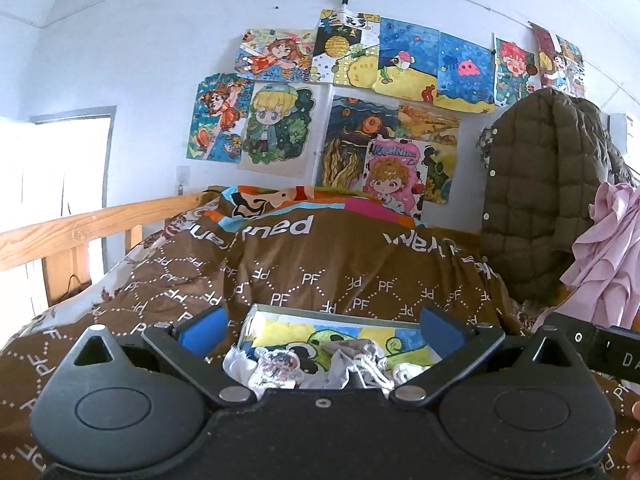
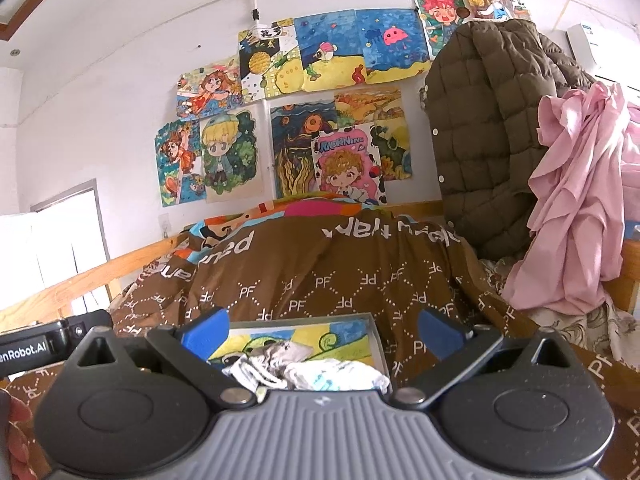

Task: Organize soft objects
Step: 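Lift both open tools up away from the tray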

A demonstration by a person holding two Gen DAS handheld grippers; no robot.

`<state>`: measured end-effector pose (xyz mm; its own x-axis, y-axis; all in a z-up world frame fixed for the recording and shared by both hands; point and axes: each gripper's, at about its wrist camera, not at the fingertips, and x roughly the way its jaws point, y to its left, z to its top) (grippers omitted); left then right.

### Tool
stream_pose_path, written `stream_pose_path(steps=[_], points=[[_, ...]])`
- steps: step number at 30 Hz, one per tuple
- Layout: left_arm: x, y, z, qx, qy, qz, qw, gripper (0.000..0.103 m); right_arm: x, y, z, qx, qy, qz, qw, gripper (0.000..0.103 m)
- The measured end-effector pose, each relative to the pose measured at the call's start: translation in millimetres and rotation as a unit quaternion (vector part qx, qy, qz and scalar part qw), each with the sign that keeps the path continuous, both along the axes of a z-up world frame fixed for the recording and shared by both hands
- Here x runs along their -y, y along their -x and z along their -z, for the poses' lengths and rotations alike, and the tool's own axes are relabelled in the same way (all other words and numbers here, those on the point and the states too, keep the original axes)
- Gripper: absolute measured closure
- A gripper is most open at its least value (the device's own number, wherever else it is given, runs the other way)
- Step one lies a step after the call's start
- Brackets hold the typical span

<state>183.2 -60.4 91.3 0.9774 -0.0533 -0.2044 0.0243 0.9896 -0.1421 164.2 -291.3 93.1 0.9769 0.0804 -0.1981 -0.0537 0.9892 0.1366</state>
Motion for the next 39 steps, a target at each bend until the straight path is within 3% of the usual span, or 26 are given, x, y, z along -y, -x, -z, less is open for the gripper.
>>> stream_pose_path(steps=[39], points=[[-31,77,22,-0.015,-0.008,-0.028,0.9995,0.001,-28,69,18,-0.011,0.026,-0.008,1.0,0.0]])
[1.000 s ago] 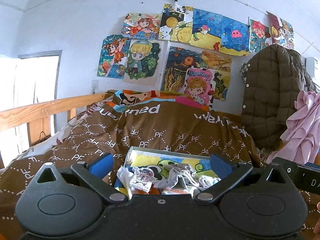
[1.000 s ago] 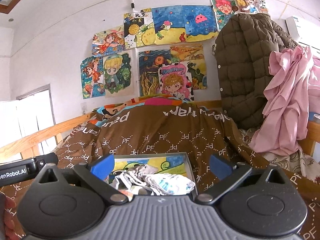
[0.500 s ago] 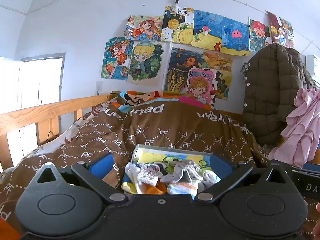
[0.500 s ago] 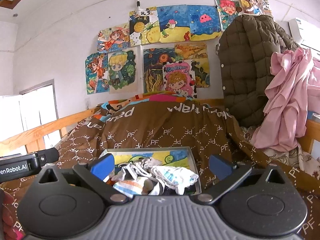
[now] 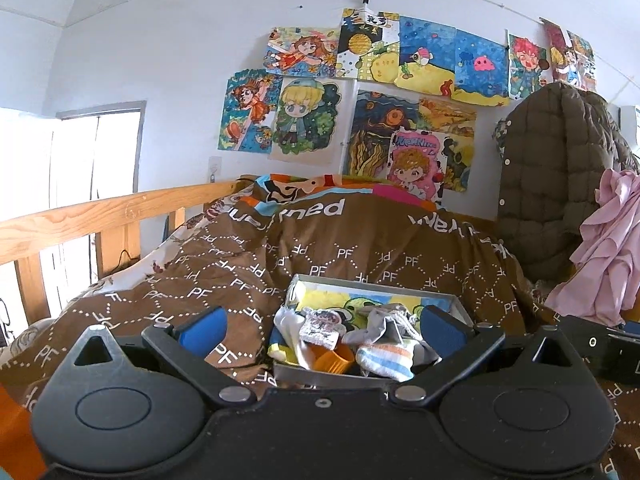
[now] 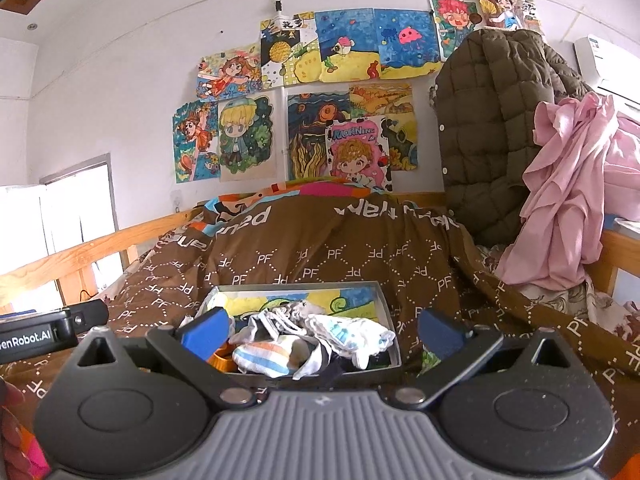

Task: Organize soft objects

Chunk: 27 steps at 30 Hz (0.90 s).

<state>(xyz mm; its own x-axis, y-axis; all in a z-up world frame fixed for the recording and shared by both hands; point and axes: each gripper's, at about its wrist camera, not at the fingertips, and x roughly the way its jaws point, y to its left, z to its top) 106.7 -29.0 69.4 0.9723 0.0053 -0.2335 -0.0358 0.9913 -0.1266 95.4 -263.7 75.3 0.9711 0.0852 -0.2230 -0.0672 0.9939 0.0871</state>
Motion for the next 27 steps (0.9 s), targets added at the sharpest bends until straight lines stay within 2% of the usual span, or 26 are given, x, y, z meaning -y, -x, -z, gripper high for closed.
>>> stream_pose_path(steps=[19,27], points=[[-17,21,19,0.0,-0.004,-0.007,1.0,0.001,-10,26,17,0.002,0.015,0.007,1.0,0.0],[-22,35,28,-0.014,-0.005,-0.012,0.9998,0.001,-17,35,23,0.0,0.018,0.011,1.0,0.0]])
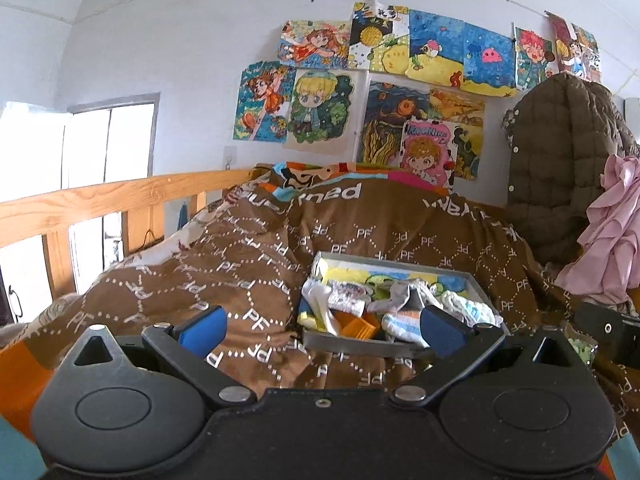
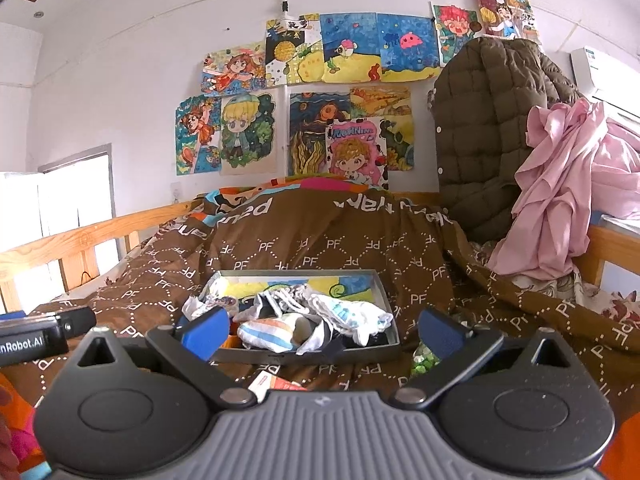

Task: Organize soft objects

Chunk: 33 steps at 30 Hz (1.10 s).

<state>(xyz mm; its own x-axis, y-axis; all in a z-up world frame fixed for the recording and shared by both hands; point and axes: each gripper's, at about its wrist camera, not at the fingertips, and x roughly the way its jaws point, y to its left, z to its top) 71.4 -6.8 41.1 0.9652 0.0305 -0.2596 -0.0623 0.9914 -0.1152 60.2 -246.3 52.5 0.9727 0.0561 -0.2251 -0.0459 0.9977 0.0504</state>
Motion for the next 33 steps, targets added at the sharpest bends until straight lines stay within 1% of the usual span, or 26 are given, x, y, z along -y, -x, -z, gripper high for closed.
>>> stream_pose_path(steps=[4,7,15,19,25,29,33], points=[[1,8,5,-0.01,-0.008,0.002,0.9999,0.001,-2,5,3,-0.005,0.001,0.003,1.0,0.0],[0,14,7,-0.014,-0.006,0.003,0.9999,0.001,-5,9,5,-0.004,0.004,0.0,1.0,0.0],[-3,28,15,-0.027,-0.001,-0.019,0.9995,0.001,-10,20,13,-0.01,0.003,-0.001,1.0,0.0],[-5,29,18,-0.039,0.006,-0.021,0.999,0.001,-12,24,17,-0.014,0.006,0.005,1.0,0.0],[-5,30,22,-0.055,0.005,-0.025,0.9982,0.001,-15,28,21,-0.025,0.013,0.011,1.0,0.0],[-6,33,25,-0.063,0.0,-0.034,0.9975,0.001,-15,28,23,-0.032,0.012,0.01,0.999,0.0],[-5,33,26,-0.069,-0.015,-0.048,0.9964,0.001,-16,27,25,-0.036,0.012,0.007,0.999,0.0]])
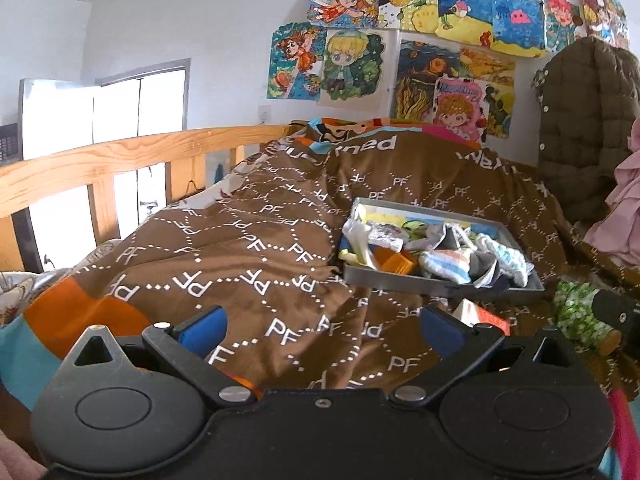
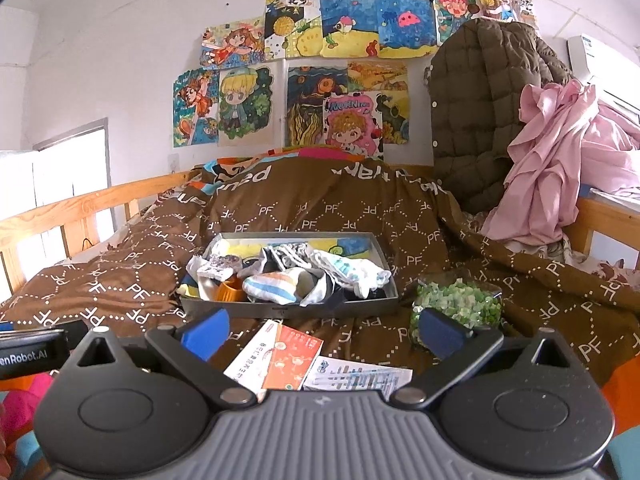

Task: Organize soft objects

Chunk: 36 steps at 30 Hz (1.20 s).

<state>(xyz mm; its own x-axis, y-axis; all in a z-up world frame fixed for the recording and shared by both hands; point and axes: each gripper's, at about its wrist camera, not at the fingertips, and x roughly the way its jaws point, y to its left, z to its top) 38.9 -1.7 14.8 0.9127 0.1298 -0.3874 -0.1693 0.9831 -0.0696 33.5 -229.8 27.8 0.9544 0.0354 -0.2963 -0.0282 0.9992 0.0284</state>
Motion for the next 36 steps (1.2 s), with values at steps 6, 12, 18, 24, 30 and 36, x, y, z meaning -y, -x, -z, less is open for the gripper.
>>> stream_pose_path(steps=[6,12,18,24,30,36], points=[[0,-1,2,-0.007,-0.008,-0.006,0.9999,0.001,-2,-3,3,-0.008,0.004,-0.004,1.0,0.0],[2,-2,3,-0.014,-0.014,-0.013,0.9997,0.001,-6,-4,7,-0.021,0.009,-0.012,1.0,0.0],[3,-3,5,-0.02,-0.017,-0.013,0.9996,0.001,-5,-12,13,-0.046,-0.005,-0.01,0.999,0.0],[7,-5,7,-0.02,-0.021,-0.01,0.9995,0.001,-5,-18,20,-0.067,-0.015,-0.013,0.998,0.0],[8,-5,8,-0.016,-0.024,-0.012,0.9995,0.001,-8,-19,23,-0.074,-0.002,-0.012,0.997,0.0],[10,-7,10,-0.013,-0.034,-0.007,0.9993,0.001,-6,-18,25,-0.064,0.003,-0.003,0.998,0.0]])
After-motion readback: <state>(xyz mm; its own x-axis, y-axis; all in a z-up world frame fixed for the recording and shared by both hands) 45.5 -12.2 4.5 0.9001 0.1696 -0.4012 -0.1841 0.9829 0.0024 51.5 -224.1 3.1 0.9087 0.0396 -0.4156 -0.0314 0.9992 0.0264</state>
